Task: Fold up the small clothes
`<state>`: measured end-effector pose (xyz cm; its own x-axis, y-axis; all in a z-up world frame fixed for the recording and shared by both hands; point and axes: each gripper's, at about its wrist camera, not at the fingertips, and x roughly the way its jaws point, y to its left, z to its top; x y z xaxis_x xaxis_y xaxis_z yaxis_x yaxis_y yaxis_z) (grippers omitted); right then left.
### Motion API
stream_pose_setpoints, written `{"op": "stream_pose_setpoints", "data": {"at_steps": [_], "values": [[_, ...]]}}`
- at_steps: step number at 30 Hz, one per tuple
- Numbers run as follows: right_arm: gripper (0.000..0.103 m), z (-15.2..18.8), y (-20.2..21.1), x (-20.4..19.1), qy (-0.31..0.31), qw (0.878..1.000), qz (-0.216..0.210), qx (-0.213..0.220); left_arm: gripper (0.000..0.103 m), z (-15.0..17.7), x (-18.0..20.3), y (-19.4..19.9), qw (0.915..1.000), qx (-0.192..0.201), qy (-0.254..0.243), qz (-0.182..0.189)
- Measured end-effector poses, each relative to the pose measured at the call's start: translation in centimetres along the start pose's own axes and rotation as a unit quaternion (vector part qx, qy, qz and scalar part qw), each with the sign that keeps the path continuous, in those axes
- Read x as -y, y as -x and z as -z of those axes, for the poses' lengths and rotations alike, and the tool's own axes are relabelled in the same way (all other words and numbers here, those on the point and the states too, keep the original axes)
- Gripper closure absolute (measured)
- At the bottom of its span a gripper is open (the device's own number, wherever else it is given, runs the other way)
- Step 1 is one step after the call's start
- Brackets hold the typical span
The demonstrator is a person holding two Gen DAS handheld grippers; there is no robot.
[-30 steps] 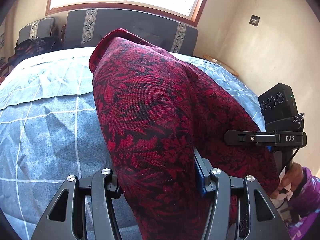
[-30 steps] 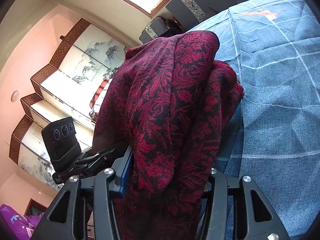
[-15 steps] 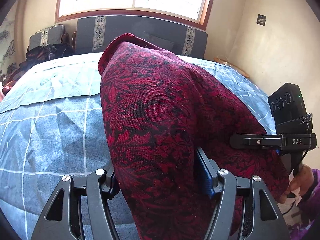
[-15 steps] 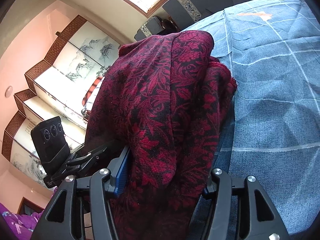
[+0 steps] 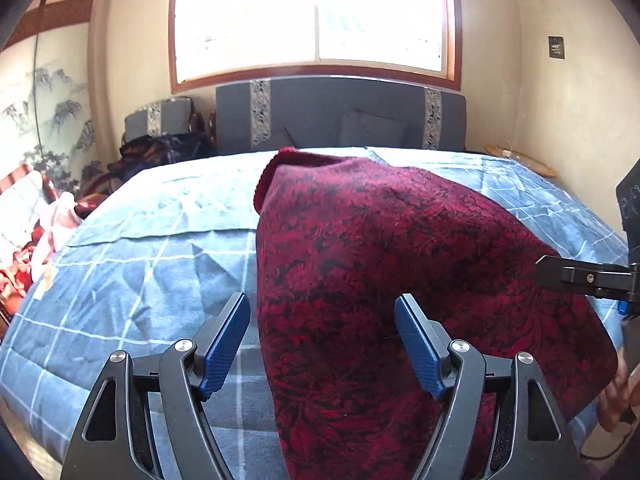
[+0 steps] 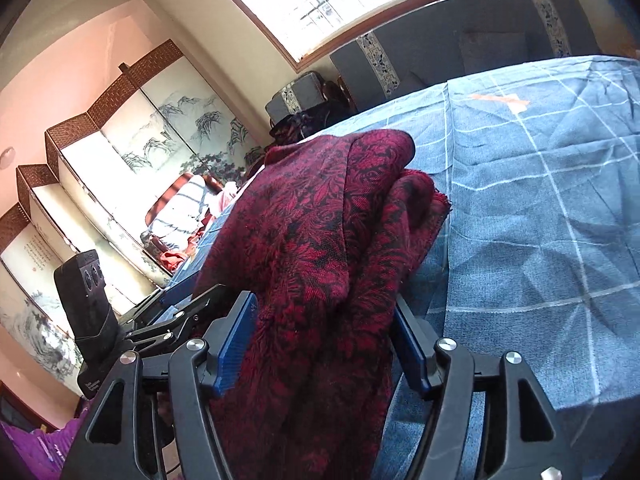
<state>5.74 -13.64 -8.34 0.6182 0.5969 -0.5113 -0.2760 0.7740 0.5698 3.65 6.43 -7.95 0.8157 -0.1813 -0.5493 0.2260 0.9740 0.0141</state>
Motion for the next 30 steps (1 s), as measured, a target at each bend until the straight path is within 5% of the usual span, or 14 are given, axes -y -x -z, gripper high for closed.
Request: {"op": "stream_pose_setpoints", "data": {"at_steps": [4, 8, 13, 19, 30], "values": [[0.033, 0.2, 1.5, -1.3, 0.010, 1.000, -0.003, 0.019, 0.018, -0.6, 0.8, 2.4, 0.9993, 0.037, -0.004, 0.000], [0.032, 0.5, 3.2, -2.3, 0.017, 0.999, -0.006, 0.041, 0.000, -1.6, 2.3, 5.5, 0.9953, 0.089, -0.025, -0.027], [0.027, 0.6, 5.2, -4.3, 0.040, 0.997, -0.014, 0.064, 0.000, -2.9, 3.8, 8.9, 0.9890, 0.134, -0.036, -0.050], [0.021, 1.1, 6.9, -6.4, 0.069, 0.994, -0.018, 0.082, 0.000, -4.1, 4.3, 11.2, 0.9904, 0.137, -0.016, -0.010], [0.014, 1.4, 8.2, -6.4, 0.070, 0.993, -0.024, 0.092, 0.000, -4.9, 4.6, 12.9, 0.9888, 0.149, -0.011, -0.007]]}}
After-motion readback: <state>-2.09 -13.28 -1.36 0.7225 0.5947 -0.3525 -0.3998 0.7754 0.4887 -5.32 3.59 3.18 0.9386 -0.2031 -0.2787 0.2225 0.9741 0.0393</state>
